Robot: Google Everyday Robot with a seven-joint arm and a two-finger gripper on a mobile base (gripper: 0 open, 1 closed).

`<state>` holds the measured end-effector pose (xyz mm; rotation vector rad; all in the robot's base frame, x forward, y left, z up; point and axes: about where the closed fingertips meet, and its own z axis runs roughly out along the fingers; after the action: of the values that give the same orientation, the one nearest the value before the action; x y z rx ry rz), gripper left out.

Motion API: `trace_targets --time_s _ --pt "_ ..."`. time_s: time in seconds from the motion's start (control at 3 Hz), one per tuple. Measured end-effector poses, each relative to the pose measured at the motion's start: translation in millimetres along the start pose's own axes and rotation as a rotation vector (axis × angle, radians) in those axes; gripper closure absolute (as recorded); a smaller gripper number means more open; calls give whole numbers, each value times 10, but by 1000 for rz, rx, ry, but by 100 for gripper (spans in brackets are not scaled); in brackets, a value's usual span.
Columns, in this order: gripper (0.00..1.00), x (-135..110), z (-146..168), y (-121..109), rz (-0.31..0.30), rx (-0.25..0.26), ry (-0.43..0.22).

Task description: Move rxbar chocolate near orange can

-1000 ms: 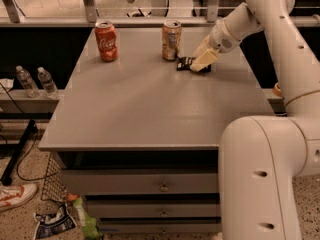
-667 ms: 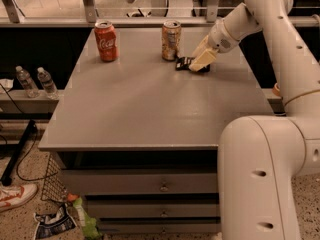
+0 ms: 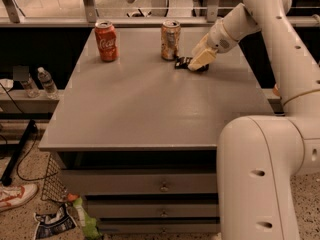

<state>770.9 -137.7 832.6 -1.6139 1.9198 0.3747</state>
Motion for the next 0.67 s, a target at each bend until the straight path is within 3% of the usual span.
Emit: trace_targets --time_s 0.33,0.67 --pt "0 -6 44 -9 0 -1 -2" --pt "0 -7 56 -10 1 -2 -5"
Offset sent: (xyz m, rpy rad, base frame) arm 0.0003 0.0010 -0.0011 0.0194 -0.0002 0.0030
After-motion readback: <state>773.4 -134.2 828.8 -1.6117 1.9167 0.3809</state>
